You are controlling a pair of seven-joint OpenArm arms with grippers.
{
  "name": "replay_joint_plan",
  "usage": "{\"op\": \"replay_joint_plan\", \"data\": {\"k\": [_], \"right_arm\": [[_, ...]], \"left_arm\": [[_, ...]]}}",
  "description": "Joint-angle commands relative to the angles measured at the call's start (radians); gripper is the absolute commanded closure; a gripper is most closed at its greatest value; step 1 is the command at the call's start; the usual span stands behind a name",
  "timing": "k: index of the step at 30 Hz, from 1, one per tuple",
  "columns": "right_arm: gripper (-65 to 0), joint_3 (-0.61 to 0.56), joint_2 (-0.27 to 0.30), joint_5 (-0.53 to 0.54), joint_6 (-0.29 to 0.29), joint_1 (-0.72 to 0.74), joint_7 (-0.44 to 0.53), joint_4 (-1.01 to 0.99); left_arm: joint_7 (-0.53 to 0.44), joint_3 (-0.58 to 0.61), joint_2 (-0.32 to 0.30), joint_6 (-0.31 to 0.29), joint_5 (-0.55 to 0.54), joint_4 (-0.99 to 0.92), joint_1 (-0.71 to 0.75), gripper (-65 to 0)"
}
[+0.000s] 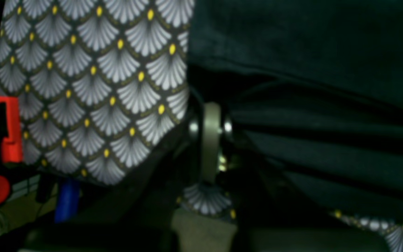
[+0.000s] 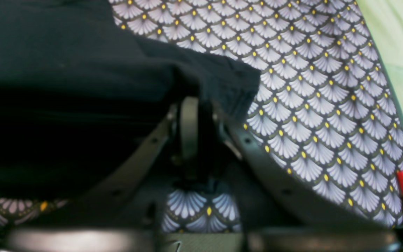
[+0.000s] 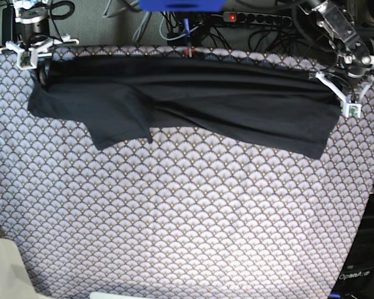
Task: Fold the T-shirt properly
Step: 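Lower the hem onto the collar edge and open both grippers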
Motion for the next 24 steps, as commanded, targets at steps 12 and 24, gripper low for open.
{"op": "replay_joint_plan", "data": {"k": [12,24], "right_arm": [[-25.8,0.013,0.009,0.014,-0.012,-0.011,0.021,0.014],[-27.0,0.013,0.009,0.014,-0.012,-0.011,0.021,0.021]], "left_arm": [[0.01,-0.104,0.009,0.005,0.009,0.018,-0.028,0.0],[0.012,-0.174,0.013,0.005,0.012,0.018,-0.053,0.0]]}}
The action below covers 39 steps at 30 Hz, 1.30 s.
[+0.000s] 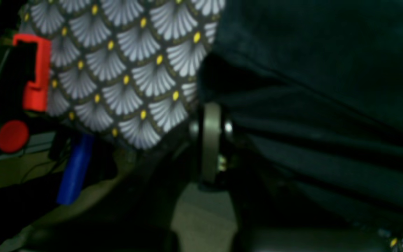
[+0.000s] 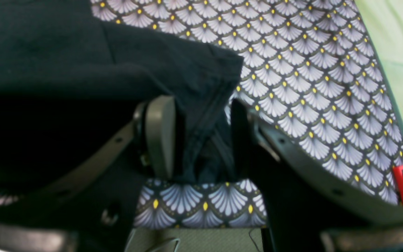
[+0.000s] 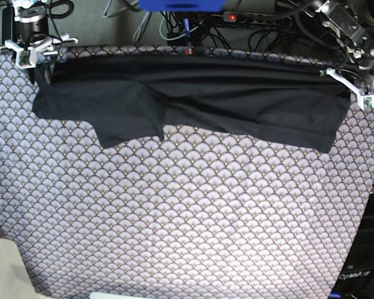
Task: Fold the T-shirt properly
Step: 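Lower the hem onto the collar edge and open both grippers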
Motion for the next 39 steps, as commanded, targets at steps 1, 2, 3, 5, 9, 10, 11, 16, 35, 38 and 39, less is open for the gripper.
{"op": "replay_joint_plan", "data": {"k": [1,2,3,5,9,10,11,16,35,38,39], "right_arm": [[-26.9,0.007,0.009,0.016,-0.012,-0.008,0.024,0.022],[-26.8,0.007,0.009,0.016,-0.012,-0.008,0.024,0.022],[-26.8,0.007,0.009,0.016,-0.012,-0.008,0.024,0.022],[-26.6,0.007,0.009,0.016,-0.012,-0.008,0.024,0.022],[-26.6,0.007,0.009,0.016,-0.012,-0.003,0.024,0.022],[-26.6,0.007,0.009,0.016,-0.012,-0.002,0.024,0.022],[-26.6,0.007,0.009,0.016,-0.012,0.0,0.024,0.022],[-26.6,0.007,0.009,0.016,-0.012,0.001,0.024,0.018],[-26.6,0.003,0.009,0.016,-0.012,0.003,0.024,0.015],[-26.6,0.004,0.009,0.016,-0.012,0.003,0.024,0.015],[-26.6,0.006,0.009,0.016,-0.012,0.003,0.024,0.015]], "left_arm": [[-0.014,-0.003,-0.014,0.013,0.003,0.017,-0.003,0.0],[-0.014,-0.001,-0.014,0.013,-0.002,0.017,0.0,0.0],[-0.014,-0.001,-0.014,0.013,-0.004,0.017,0.002,0.0],[-0.014,-0.001,-0.012,0.013,-0.004,0.017,0.002,0.0],[-0.014,-0.001,-0.001,0.013,-0.005,0.017,-0.003,0.0],[-0.016,-0.001,0.009,0.013,-0.005,0.017,-0.003,0.0],[-0.016,0.0,0.014,0.013,-0.005,0.017,-0.003,0.0],[-0.014,-0.001,0.031,0.013,0.003,0.017,-0.006,0.0],[-0.013,0.022,0.101,0.013,0.062,0.137,-0.006,-12.4],[-0.013,0.022,0.101,0.013,0.055,0.137,0.0,-27.5],[-0.013,0.022,0.103,0.013,0.053,0.137,0.002,-32.4]]}}
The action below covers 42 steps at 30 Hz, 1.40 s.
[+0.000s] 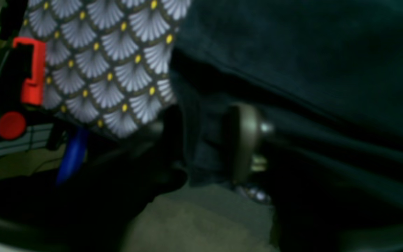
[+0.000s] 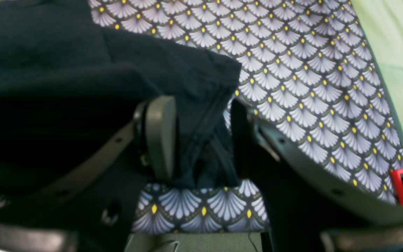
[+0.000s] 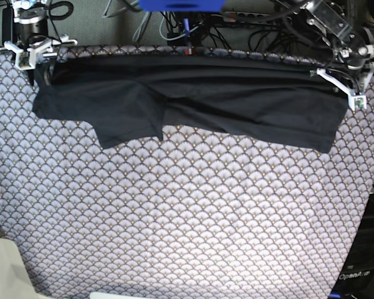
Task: Fold the T-shirt properly
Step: 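Lower the hem onto the collar edge and open both grippers, then move the right gripper down onto the protruding sleeve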
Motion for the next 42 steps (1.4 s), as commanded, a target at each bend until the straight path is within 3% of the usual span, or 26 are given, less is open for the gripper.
{"op": "replay_joint_plan", "data": {"k": [1,4,7,11,19,21,26,29,32,39,42], "right_arm": [[-26.6,0.007,0.007,0.016,-0.012,-0.004,0.024,0.013],[-26.6,0.007,0.007,0.016,-0.012,-0.004,0.024,0.013],[-26.5,0.009,0.007,0.016,-0.012,-0.004,0.024,0.015],[-26.5,0.012,0.007,0.016,-0.012,-0.005,0.024,0.022],[-26.5,0.099,0.007,0.026,-0.012,-0.002,0.032,0.078],[-26.5,0.121,0.007,0.076,-0.012,0.006,0.032,0.079],[-26.5,0.114,0.007,0.121,-0.012,0.012,0.024,0.165],[-26.5,0.03,0.007,0.118,-0.012,0.012,0.018,0.213],[-26.5,-0.071,0.007,0.112,-0.012,0.033,-0.092,0.24],[-26.5,-0.191,0.007,0.039,-0.012,0.248,-0.487,0.25],[-26.9,-0.288,0.043,0.039,-0.012,0.296,-0.677,0.25]], "left_arm": [[-0.017,0.0,-0.003,0.005,-0.011,0.02,-0.002,-38.4],[-0.019,0.0,-0.001,0.005,-0.013,0.031,0.0,-51.4],[-0.019,0.0,-0.001,0.005,-0.05,0.049,0.001,-52.3],[-0.019,0.0,-0.001,0.005,-0.062,0.066,0.001,-48.4],[-0.019,-0.003,-0.001,0.005,-0.06,0.071,0.018,-32.3],[-0.019,-0.013,-0.001,0.005,-0.06,0.071,0.02,-29.4],[-0.019,-0.086,-0.001,0.005,-0.06,0.069,0.012,-28.3],[-0.019,-0.106,-0.014,0.005,-0.06,0.06,0.012,-28.3],[-0.019,-0.122,-0.035,0.005,-0.06,0.058,0.017,-28.3],[-0.019,-0.206,-0.046,0.005,-0.06,0.06,0.023,-28.3],[-0.021,-0.24,-0.047,0.005,-0.06,0.068,0.023,-28.3]]}}
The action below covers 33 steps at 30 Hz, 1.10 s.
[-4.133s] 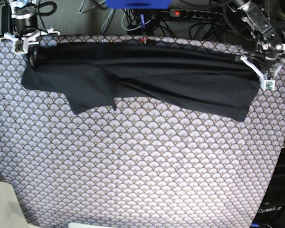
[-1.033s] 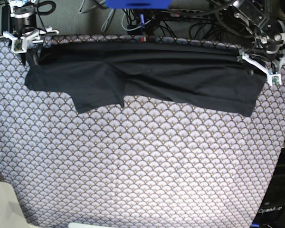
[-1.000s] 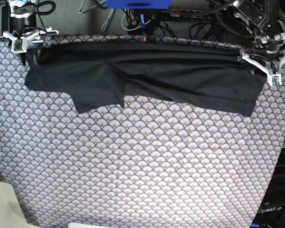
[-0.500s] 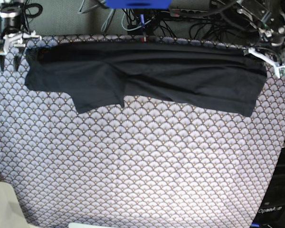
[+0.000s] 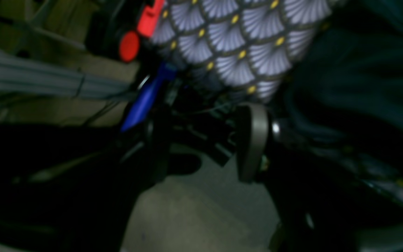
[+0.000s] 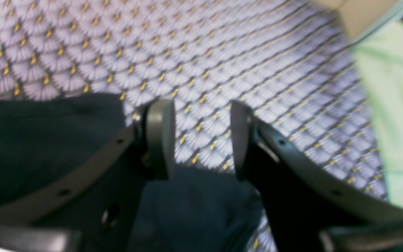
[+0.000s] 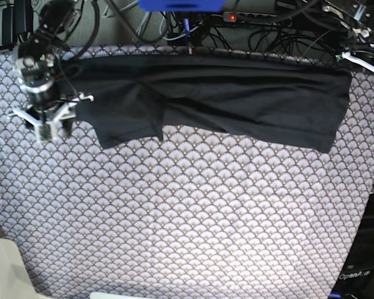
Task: Fold the T-shirt properly
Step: 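Move the right gripper down onto the protruding sleeve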
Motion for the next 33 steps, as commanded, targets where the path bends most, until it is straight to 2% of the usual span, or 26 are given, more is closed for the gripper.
{"op": "replay_joint_plan", "data": {"k": [1,3,5,8,12,15,24,33], "right_arm": [[-26.9,-0.032,0.024,0.015,-0.009,0.031,-0.027,0.018],[-27.0,-0.106,0.055,0.019,-0.009,0.066,-0.173,0.016],[-27.0,-0.153,0.073,0.049,-0.009,0.088,-0.269,0.016],[-27.1,-0.195,0.096,0.143,-0.009,0.111,-0.354,0.016],[-27.1,-0.232,0.096,0.158,-0.009,0.171,-0.45,-0.008],[-27.1,-0.232,0.096,0.158,-0.009,0.212,-0.473,-0.06],[-27.1,-0.23,0.119,0.158,-0.009,0.296,-0.463,-0.29],[-27.1,-0.23,0.127,0.158,-0.009,0.29,-0.429,-0.323]], "left_arm": [[-0.017,-0.015,-0.017,0.012,0.001,0.019,-0.001,-28.3],[-0.013,-0.028,-0.036,0.012,0.001,0.014,-0.001,-28.3],[-0.013,-0.048,-0.04,0.012,0.001,0.011,-0.001,-28.3],[-0.014,-0.069,-0.04,0.012,0.001,0.011,-0.001,-28.3],[-0.014,-0.069,-0.04,0.012,0.001,0.011,-0.001,-28.2],[-0.013,-0.069,-0.04,0.012,0.001,0.011,-0.001,-28.3],[-0.013,-0.069,-0.04,0.012,0.001,0.011,-0.001,-28.3],[-0.013,-0.068,-0.039,0.012,0.001,0.011,-0.003,-28.2]]}}
